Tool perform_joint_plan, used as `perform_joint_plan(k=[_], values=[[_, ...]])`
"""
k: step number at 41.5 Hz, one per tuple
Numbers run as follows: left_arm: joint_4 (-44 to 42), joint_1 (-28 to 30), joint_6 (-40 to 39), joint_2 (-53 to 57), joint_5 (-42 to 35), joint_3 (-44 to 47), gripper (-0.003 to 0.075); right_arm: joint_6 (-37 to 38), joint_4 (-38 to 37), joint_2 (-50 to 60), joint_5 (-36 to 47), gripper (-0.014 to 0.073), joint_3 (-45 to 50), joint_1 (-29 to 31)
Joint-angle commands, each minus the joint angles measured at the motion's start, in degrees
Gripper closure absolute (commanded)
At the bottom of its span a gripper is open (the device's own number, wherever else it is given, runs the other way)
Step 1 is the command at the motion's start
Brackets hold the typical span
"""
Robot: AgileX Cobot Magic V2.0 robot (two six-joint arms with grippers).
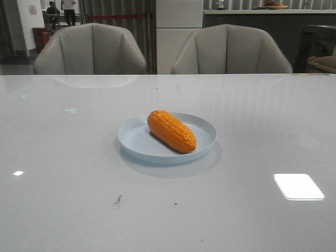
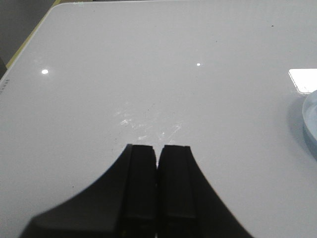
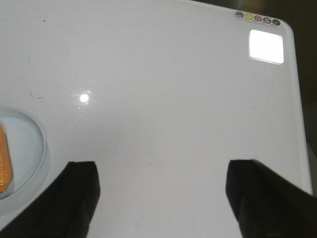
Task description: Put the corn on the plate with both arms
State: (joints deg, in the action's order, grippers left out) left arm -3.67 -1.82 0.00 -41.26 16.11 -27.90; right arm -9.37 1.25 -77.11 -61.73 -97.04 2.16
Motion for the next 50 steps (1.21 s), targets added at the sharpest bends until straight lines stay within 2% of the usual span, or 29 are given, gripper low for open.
perform_joint_plan(k=[1, 12, 18, 26, 50], values=[[0.4, 0.1, 0.0, 0.3, -4.1, -1.7, 0.0632, -0.4, 0.4, 10.8, 11.7, -0.0031, 11.1, 1.8], [0.4, 0.1, 0.0, 0.3, -4.1, -1.7, 0.0632, 1.2, 0.4, 29.8, 20.6, -0.0031, 42.7, 5.4], [0.4, 0.1, 0.0, 0.3, -4.1, -1.7, 0.0632, 2.8, 0.6, 37.0, 22.4, -0.0031, 52.6, 5.5], [0.4, 0.1, 0.0, 0.3, -4.1, -1.7, 0.0632, 2.8, 0.6, 42.1, 24.0, -0.0031, 55.5, 5.5], [0.4, 0.1, 0.0, 0.3, -4.1, -1.7, 0.0632, 2.8, 0.6, 42.0, 22.7, -0.0031, 55.5, 5.5]])
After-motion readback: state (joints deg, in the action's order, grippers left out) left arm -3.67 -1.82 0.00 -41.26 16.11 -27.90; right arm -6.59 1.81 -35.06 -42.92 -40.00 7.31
